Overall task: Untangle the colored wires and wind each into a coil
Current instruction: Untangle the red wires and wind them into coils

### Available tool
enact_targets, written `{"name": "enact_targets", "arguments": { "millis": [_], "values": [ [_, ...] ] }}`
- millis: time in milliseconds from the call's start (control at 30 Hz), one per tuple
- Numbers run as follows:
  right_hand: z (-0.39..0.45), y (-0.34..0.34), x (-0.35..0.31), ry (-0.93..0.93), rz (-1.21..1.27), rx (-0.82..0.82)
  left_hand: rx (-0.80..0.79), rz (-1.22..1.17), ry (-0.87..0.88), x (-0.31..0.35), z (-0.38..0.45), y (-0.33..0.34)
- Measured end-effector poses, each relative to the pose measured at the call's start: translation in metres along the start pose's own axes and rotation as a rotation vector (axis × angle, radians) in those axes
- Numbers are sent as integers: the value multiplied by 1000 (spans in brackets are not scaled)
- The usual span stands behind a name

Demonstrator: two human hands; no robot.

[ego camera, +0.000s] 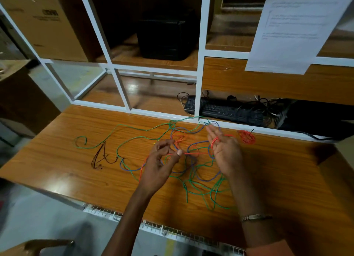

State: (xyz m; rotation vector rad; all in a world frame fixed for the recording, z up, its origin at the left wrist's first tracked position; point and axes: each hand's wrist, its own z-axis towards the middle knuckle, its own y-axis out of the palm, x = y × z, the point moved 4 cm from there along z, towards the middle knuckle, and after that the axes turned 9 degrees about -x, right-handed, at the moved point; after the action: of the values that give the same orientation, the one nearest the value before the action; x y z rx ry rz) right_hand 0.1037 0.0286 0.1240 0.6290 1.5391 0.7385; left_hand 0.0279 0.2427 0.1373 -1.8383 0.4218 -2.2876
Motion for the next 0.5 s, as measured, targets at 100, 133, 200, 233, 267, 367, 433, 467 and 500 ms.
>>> {"name": "enact_targets", "arguments": {
  "millis": [100, 133, 200, 233, 267, 367, 433, 467, 500],
  "values": [
    [-12, 8, 20, 209, -593, -22, 25, 25, -3, 5, 4, -8],
    [-19, 14, 27, 312, -748, -86, 38, 24, 2, 7, 6, -9],
    [-34, 27, 44, 501, -877, -249, 89, 10, 15, 11, 10, -11],
    [-40, 32, 51, 558, -852, -293, 128, -2, 25, 12, 11, -13],
    [-46, 37, 54, 588, -807, -307, 163, -20, 28, 13, 13, -15],
    [-54, 46, 54, 724, -705, -390, 204, -66, 4, 8, 14, -21],
    [-61, 50, 54, 850, -618, -542, 186, -80, -29, 0, 15, -22],
    [-65, 53, 54, 871, -547, -620, 176, -109, -48, -4, 15, -20],
    [-67, 55, 53, 858, -451, -685, 173, -168, -70, -7, 15, -18]
  ]
}}
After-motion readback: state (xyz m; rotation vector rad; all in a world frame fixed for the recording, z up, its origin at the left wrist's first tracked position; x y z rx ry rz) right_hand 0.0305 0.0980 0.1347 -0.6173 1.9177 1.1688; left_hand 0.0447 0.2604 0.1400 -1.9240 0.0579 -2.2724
